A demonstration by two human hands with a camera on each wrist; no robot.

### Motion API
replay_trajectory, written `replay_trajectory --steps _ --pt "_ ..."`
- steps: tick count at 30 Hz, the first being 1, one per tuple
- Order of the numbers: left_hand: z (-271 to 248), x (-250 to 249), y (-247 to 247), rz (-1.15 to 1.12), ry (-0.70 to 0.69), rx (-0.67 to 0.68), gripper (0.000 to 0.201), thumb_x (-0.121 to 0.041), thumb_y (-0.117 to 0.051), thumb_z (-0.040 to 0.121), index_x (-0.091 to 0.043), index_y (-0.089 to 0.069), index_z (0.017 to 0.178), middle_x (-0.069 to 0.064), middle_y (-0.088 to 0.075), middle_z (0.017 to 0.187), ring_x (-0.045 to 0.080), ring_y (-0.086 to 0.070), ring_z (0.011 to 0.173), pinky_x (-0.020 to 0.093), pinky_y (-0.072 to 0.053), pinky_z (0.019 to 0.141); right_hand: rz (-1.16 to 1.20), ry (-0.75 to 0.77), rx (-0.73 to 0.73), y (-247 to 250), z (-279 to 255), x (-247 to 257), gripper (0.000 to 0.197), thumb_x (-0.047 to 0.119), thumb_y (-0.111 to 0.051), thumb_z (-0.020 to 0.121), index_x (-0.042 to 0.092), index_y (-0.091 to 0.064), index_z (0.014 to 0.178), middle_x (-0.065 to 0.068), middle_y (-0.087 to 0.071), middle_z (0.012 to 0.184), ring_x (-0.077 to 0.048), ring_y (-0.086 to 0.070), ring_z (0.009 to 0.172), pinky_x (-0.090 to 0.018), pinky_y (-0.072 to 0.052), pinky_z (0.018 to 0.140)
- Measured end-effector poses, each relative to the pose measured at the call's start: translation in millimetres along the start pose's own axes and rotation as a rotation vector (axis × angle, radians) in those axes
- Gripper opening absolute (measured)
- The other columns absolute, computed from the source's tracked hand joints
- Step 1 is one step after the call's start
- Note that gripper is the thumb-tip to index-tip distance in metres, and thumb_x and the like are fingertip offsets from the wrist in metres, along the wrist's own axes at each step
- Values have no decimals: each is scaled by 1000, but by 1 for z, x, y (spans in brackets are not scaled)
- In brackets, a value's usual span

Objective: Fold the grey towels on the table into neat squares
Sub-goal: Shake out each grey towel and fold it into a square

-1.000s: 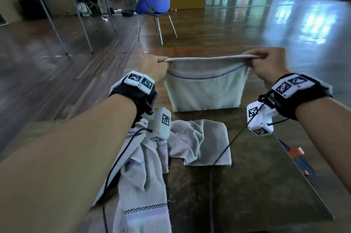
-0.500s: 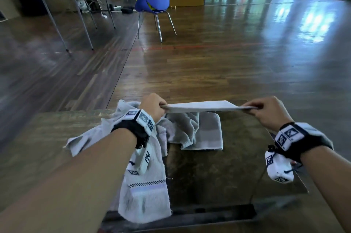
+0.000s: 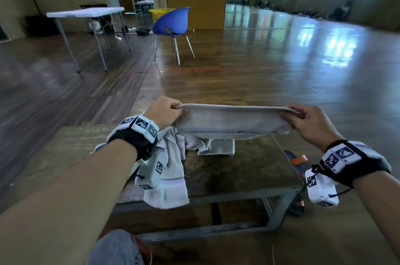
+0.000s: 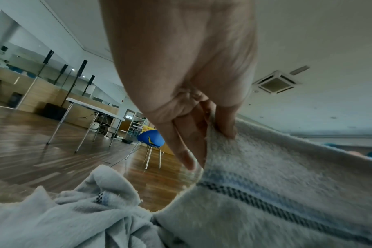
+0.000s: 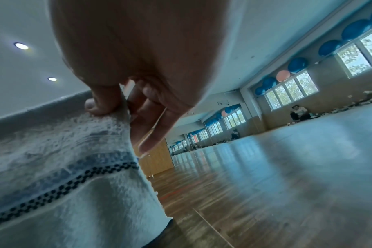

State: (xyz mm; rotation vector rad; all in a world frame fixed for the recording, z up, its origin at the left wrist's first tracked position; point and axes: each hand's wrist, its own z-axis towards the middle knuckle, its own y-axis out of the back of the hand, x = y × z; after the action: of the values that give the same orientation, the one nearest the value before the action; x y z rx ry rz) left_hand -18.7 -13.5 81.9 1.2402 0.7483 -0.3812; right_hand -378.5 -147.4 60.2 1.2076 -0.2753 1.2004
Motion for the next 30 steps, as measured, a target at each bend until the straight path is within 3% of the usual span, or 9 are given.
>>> replay_trajectory --steps 2,4,5,10,15,19,21,24,30 --pt "-15 -7 1 -13 8 43 27 -31 -67 93 -9 -73 79 1 -63 62 9 -54 51 23 -47 53 -42 19 19 11 -18 9 22 21 -66 96 37 -72 82 20 -72 69 6 -64 61 -6 -43 54" --pt "-35 -14 2 14 3 60 25 -34 -68 92 -17 -71 72 -6 -61 55 6 -52 45 22 -44 49 -79 17 22 18 -36 15 23 24 -66 96 39 -71 79 9 -73 72 -6 -65 61 -14 -45 55" --pt "-46 -15 1 3 14 70 23 -35 -69 91 -21 -71 72 -5 -63 57 9 -55 48 25 -48 51 -99 7 37 21 -45 18 23 26 -65 96 39 -71 78 4 -73 72 -13 -66 63 -19 -45 54" --pt "-101 -15 -1 -121 83 238 23 -34 -71 89 -13 -72 80 14 -70 74 32 -68 65 45 -58 68 -102 -69 183 35 -91 26 16 36 -64 95 46 -71 86 10 -74 73 -12 -70 60 -13 -49 48" --pt "-145 -14 -14 -76 149 322 32 -31 -70 91 1 -70 95 16 -71 85 27 -68 74 42 -61 74 -181 -111 274 33 -131 23 13 37 -63 96 39 -72 86 4 -73 70 -12 -66 54 -17 -50 48" --pt "-166 -12 -27 -46 173 403 29 -29 -69 91 -10 -68 70 -5 -65 57 8 -59 49 18 -49 51 -221 -144 312 23 -156 20 17 34 -65 96 31 -73 81 -3 -72 74 -18 -63 61 -29 -46 62" --pt "-171 -12 -32 -60 201 456 25 -29 -70 91 -7 -73 80 -2 -70 63 8 -62 52 19 -50 53 -233 -158 333 19 -166 20 17 31 -65 96 25 -74 83 -7 -72 79 -25 -65 72 -33 -46 68" --pt "-171 -7 -39 -2 182 481 31 -37 -73 87 -7 -76 94 1 -73 76 11 -62 64 24 -49 66 -235 -165 338 13 -175 19 18 28 -65 97 23 -73 81 -1 -71 77 -19 -65 76 -30 -44 69" --pt "-145 14 -56 74 146 369 34 -40 -71 88 -6 -76 86 -1 -71 68 4 -57 57 13 -43 59 -232 -242 308 -2 -168 5 22 28 -65 97 27 -70 76 8 -68 68 -9 -60 68 -27 -40 62"
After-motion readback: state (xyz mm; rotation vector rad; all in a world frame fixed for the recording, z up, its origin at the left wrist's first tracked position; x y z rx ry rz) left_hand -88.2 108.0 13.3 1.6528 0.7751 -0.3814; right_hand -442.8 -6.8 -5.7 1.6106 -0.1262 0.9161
